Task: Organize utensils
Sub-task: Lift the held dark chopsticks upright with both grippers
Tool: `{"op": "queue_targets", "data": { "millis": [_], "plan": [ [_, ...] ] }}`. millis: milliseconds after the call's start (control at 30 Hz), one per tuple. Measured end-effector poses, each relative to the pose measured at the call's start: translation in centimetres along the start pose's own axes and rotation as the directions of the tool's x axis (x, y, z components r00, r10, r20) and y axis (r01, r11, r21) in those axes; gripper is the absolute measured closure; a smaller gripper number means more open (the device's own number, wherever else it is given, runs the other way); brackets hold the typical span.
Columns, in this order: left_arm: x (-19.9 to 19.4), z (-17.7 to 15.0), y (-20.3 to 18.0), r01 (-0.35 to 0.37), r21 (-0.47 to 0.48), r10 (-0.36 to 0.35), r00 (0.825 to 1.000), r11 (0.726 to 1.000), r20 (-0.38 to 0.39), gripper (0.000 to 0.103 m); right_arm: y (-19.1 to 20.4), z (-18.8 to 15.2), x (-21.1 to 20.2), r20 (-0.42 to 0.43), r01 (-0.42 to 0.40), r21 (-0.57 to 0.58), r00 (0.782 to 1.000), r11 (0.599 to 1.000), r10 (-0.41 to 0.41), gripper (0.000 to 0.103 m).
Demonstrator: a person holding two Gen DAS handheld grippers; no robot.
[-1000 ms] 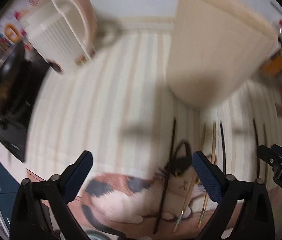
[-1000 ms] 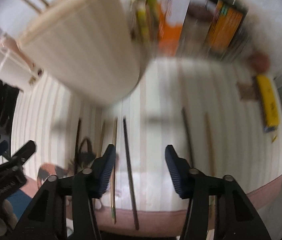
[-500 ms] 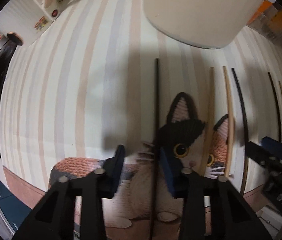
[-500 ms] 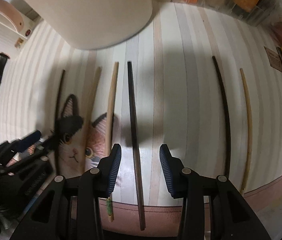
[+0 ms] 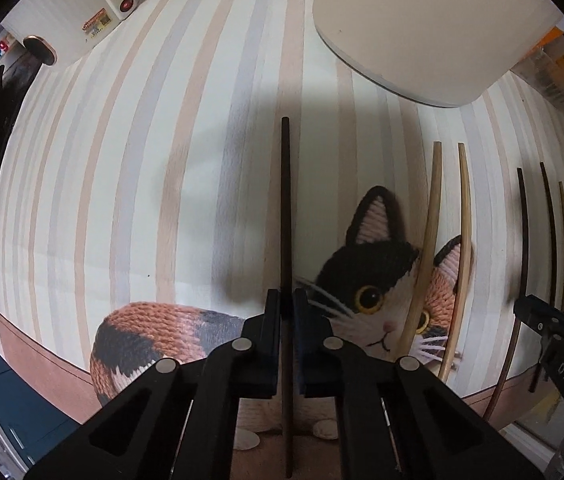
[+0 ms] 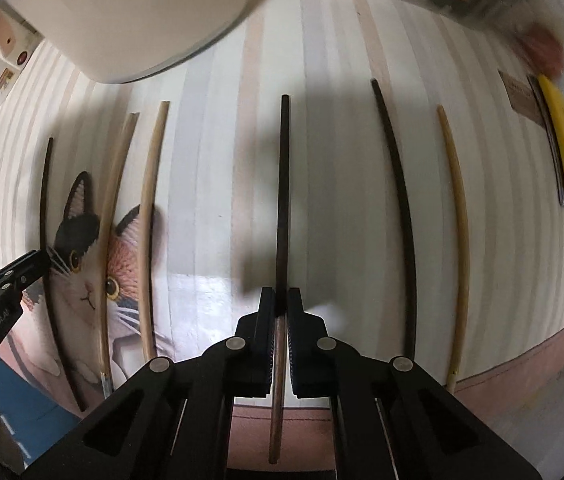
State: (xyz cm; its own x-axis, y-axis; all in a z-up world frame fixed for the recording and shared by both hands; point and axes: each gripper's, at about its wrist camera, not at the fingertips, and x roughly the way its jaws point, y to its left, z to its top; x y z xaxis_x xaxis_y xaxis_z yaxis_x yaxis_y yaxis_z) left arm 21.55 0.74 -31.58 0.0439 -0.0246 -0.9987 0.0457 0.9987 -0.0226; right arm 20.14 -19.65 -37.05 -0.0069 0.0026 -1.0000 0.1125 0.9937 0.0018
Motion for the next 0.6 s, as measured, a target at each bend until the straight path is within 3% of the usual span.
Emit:
{"op": "queue_targets", "data": {
  "millis": [133,333,500,600],
  "plan": [
    [0.0,0.9,0.2,-0.022,0.021,0.022,1.000,1.000,-0.009,0.094,-0.9,0.6,0.2,-0.041,-0.032,0.029,0.999,0.999,0.033,0.096],
    [0.2,3.5,0.2,-0.049,0.052,0.049,0.999,0.997,-0.001,0.093,-1.3,2.0,0.3,-0.048,-0.021,0.014,0.999,1.000,0.021,0.096],
    [0.2,4.4,1.5,-0.044,-0.044,0.044,0.999,0.998,0.000,0.099,1.5,0.9,0.0,-0.015,0.061,-0.085,0.998,0.994,-0.063,0.096],
    [0.2,3.8,4.1,-0.017,-0.071,0.016,1.000,0.997,-0.019,0.099,1.4,0.3,0.0,-0.032,0.042,-0.063,0.999,0.997,-0.044,0.097]
  ]
}}
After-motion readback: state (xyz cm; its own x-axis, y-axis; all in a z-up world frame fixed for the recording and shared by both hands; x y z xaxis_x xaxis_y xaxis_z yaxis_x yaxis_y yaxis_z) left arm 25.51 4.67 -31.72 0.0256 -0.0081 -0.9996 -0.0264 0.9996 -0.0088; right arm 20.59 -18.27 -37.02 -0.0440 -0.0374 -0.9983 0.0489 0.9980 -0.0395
